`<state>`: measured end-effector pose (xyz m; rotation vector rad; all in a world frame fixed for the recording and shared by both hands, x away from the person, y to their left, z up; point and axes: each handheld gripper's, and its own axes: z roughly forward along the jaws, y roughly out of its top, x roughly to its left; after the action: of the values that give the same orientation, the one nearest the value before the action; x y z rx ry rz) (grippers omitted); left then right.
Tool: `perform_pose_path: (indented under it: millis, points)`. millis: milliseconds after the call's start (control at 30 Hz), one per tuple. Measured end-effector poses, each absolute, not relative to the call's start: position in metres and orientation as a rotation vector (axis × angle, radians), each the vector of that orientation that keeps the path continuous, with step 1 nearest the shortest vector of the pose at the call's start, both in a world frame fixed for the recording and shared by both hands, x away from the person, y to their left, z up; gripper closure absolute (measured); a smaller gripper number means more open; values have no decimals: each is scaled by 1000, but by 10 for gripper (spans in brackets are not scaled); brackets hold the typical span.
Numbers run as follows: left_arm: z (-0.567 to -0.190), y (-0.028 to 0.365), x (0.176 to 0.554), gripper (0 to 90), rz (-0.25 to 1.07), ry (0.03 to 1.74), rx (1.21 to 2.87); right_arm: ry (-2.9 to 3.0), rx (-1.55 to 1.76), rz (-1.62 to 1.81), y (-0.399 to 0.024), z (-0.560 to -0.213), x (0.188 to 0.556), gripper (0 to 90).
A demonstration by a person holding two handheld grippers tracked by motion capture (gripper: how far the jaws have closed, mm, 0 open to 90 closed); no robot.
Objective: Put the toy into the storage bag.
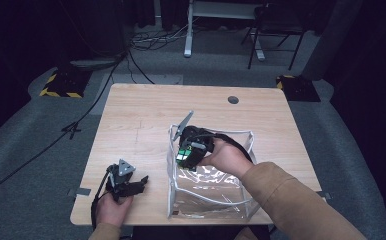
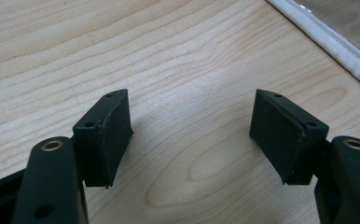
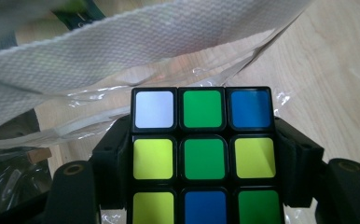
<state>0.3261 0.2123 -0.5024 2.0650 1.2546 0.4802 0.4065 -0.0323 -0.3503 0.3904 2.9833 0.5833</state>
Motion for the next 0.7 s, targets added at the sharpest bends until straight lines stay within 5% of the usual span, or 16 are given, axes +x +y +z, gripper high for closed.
perform_pose_path:
  millis: [700]
  points:
    - [-502, 212, 326, 296, 477, 1256, 2070, 3032, 415, 493, -28, -379, 414, 339]
